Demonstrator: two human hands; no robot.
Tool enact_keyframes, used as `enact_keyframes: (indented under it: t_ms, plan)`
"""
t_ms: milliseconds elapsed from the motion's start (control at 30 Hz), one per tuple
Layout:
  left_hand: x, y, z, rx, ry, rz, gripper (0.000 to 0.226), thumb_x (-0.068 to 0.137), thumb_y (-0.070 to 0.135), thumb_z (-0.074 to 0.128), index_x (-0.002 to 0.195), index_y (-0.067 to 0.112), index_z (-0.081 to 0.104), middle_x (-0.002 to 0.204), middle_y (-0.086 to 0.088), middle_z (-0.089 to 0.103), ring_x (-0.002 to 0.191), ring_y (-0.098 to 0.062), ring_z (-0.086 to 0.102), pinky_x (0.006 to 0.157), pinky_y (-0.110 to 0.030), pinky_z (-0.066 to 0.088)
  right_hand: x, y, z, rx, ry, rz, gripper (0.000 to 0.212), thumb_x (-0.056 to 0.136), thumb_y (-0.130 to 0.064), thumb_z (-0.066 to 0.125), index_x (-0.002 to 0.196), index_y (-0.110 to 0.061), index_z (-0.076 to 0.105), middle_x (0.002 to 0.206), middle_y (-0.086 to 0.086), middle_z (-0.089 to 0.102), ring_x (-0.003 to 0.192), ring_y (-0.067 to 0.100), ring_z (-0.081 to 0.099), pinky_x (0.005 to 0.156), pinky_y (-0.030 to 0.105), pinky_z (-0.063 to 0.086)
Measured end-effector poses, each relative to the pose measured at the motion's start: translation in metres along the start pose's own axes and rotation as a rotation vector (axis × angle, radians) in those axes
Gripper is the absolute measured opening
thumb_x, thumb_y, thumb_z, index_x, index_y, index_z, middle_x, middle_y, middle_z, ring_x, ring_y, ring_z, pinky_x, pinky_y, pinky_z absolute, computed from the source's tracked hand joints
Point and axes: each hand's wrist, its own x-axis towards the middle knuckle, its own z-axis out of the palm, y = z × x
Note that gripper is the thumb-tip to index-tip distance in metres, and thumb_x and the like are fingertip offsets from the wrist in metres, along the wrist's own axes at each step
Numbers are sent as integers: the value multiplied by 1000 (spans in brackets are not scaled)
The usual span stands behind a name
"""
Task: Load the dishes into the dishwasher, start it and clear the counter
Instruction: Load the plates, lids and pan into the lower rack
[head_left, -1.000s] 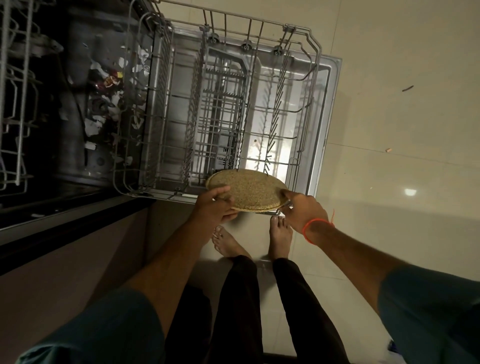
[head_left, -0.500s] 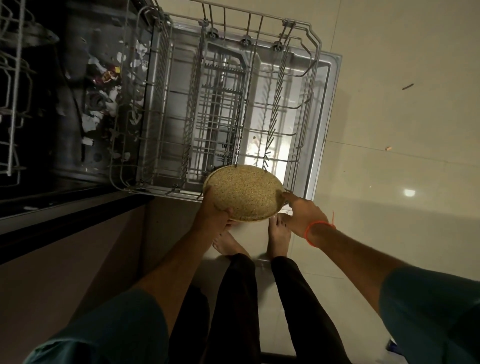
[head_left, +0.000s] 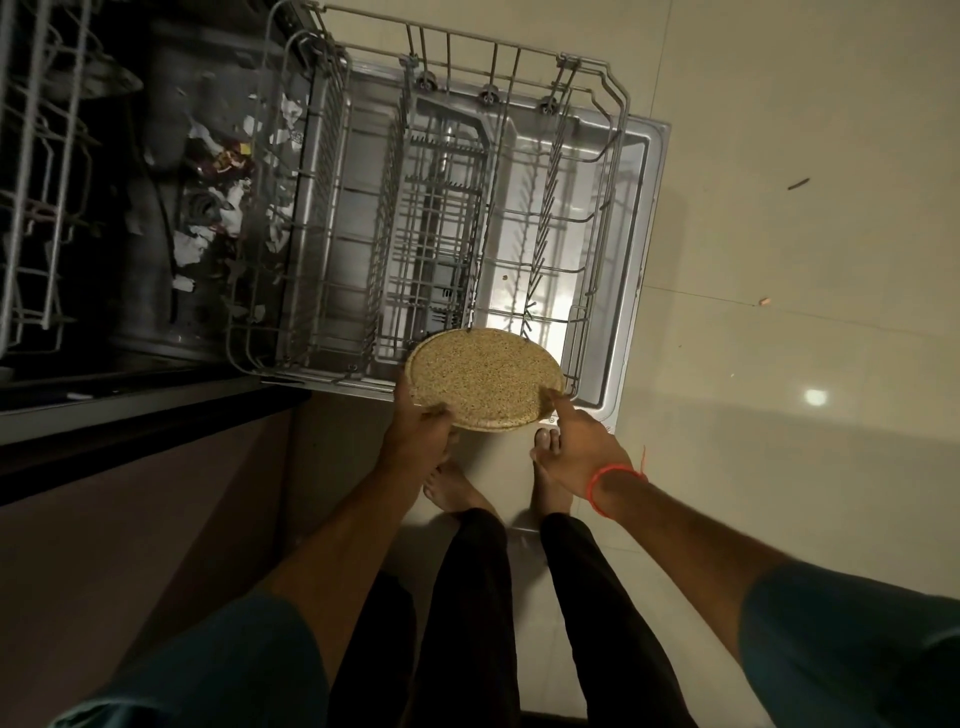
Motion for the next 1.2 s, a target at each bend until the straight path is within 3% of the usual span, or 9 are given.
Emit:
enact_keyframes:
  t_ms: [100,167,267,400,600,767,867,1000,1200]
  plan:
    - [-7,-6,-3,-13,-52,10,58,100,5,60,151,27,46,116,-5,66,103,-22,69,89,-39,55,-4,-1,0,-21,15,-39,80,89,-31,66,154,-43,19,143,9,51,119,33,59,97,45,51]
    - [-11,-6,-4,-1,-45,11,55,98,5,62,148,26,53,110,-3,68,111,-27,68,98,-44,55,-5,-4,-1,-23,27,-63,82,89,-29,68,154,-44,20,148,9,47,125,33,56,100,44,50]
    - [-18,-1,-4,-25,-30,-8,60,99,7,62,150,33,47,102,4,66,112,-28,67,104,-48,53,-6,-8,-2,-30,32,-61,87,89,-28,70,157,-38,17,154,10,43,132,33,51,105,42,47]
    - [-35,3,-7,-67,-80,5,60,102,7,58,154,31,41,124,-5,63,106,-20,64,105,-39,50,-11,-13,-1,-6,30,-49,90,88,-29,71,158,-38,15,156,9,42,133,33,51,106,40,45]
    - [-48,2,-14,-131,-135,-7,53,101,12,62,151,24,48,144,-1,57,123,-18,60,111,-42,46,-16,-22,4,23,10,-59,90,88,-28,73,157,-39,17,151,12,46,129,31,54,102,33,43]
    - [-45,0,-16,-106,-108,0,65,101,17,63,157,37,35,148,-3,52,132,-23,54,106,-39,47,-15,-27,7,16,6,10,97,86,-32,75,158,-38,10,152,14,45,125,33,57,104,40,46]
    - [-48,-7,-22,-44,-60,14,74,99,27,67,158,44,26,161,-4,38,146,-26,39,118,-47,37,-22,-31,7,6,17,28,97,87,-36,72,158,-39,6,153,13,44,129,34,54,105,43,47]
    - [-67,-14,-33,51,-35,72,82,99,36,65,161,45,12,167,-2,25,152,-27,28,122,-48,29,-36,-38,6,47,52,35,92,88,-41,68,158,-38,9,160,10,30,137,34,46,109,44,43]
    - [-107,-21,-45,0,3,92,83,99,38,65,160,46,10,169,1,23,152,-24,28,122,-44,29,-68,-55,-3,68,112,-45,87,89,-40,67,158,-38,14,164,6,17,146,32,31,115,42,35]
